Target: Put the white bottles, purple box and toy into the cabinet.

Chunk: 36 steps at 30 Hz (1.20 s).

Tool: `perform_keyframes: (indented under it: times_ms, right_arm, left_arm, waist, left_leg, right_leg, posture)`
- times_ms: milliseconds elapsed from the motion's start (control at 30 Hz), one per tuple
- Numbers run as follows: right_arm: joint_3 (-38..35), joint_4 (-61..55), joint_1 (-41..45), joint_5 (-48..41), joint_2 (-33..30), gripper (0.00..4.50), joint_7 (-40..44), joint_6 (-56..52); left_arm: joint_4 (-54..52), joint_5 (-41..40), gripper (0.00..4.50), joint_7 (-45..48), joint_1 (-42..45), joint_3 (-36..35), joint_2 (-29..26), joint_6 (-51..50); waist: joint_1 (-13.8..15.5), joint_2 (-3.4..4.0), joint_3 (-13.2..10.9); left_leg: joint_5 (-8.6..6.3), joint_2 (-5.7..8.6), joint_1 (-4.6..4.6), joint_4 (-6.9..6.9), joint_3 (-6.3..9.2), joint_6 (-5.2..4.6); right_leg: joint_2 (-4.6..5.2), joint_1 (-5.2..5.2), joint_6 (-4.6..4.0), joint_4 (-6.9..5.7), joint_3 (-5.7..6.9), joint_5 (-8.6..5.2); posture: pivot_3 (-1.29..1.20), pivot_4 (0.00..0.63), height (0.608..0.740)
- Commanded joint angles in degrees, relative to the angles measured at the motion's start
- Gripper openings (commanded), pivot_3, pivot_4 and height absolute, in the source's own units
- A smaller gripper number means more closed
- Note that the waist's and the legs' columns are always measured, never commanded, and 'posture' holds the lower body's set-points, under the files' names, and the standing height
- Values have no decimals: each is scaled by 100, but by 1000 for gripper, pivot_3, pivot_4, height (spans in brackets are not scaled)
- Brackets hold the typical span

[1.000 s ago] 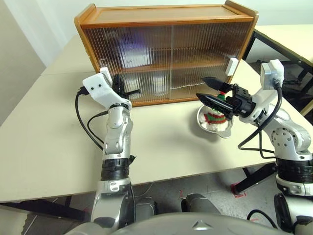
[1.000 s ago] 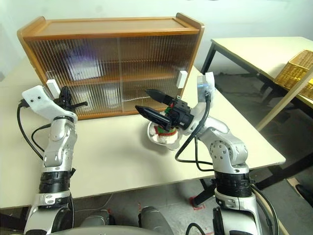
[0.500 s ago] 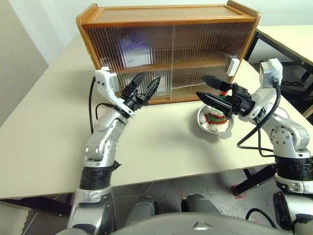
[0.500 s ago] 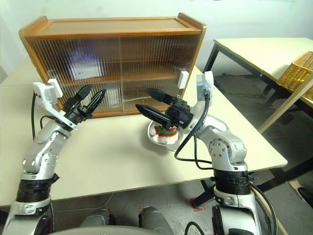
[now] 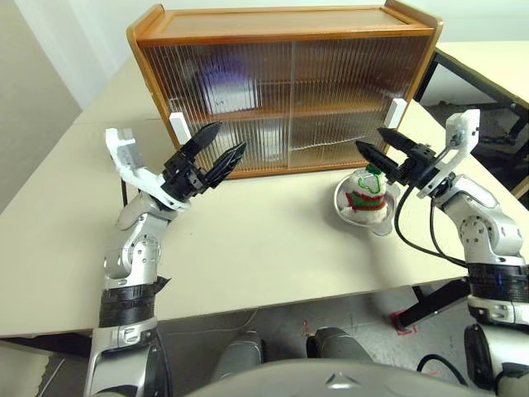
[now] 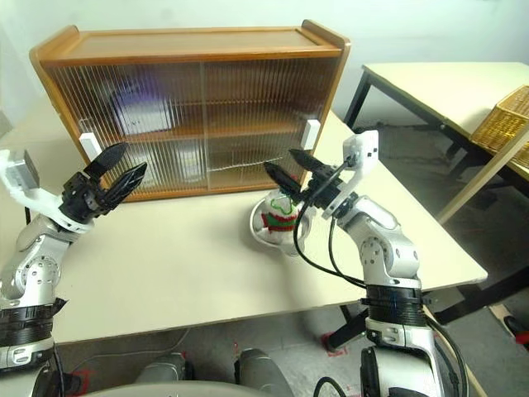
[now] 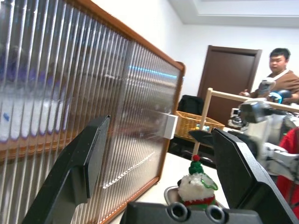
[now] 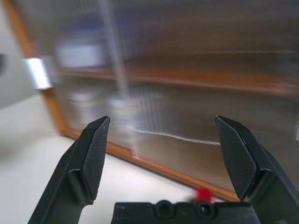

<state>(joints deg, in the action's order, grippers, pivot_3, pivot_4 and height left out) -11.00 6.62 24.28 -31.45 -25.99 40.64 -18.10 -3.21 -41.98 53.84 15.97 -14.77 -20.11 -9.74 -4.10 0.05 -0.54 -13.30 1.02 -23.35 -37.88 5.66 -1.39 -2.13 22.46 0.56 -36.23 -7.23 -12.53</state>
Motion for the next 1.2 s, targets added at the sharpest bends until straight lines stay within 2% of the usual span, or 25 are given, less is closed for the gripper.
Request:
perform_keyframes:
  times_ms: [33,100,200,433,933,1200]
  right_arm:
    - [-271,505,260,306,-7,4315,-440,320]
    - [-313,716,354,432,-19,3913,-589,426]
    - [-341,1186,536,798,-94,2811,-844,827]
    - [-302,1696,904,1112,-61,69,-1055,1037]
    - [-170,2492,1621,1606,111,24,-1668,1017]
    - [-151,2374,1778,1591,141,24,-1726,669]
  left_arm:
    - [34,-104,4498,165,-72,-76,-111,-27]
    - [22,-127,4500,177,-80,-79,-135,-30]
    - [23,-123,4500,187,-93,-97,-178,-12]
    - [15,-86,4500,140,-133,-100,-149,47]
    - [26,-20,4500,118,-162,-85,-150,177]
    - [32,13,4500,100,-180,-40,-105,258]
  waist:
    - [-9,1,-1]
    - [-14,2,0]
    - [-21,3,0]
    - [-18,9,-1]
    - [-7,13,-3]
    - [15,15,-1]
  left_leg:
    - [1,-4,0,1,0,-2]
    - [4,-13,0,3,-1,-6]
    - [4,-22,0,6,-1,-7]
    - [9,-27,-2,14,-1,-15]
    - [8,-29,-6,16,-1,-13]
    - [8,-30,-8,18,-1,-14]
  right_leg:
    - [-1,1,2,0,0,-1]
    - [-2,2,4,1,2,-2]
    - [-5,4,31,1,5,-19]
    - [-6,8,24,1,8,-16]
    - [-6,13,-3,1,8,-2]
    - [-6,16,-10,1,10,-6]
  posture:
    - [-119,7,740]
    - [-111,9,740]
    - [-111,9,740]
    - [-96,8,740]
    - [-86,9,740]
    - [-76,0,740]
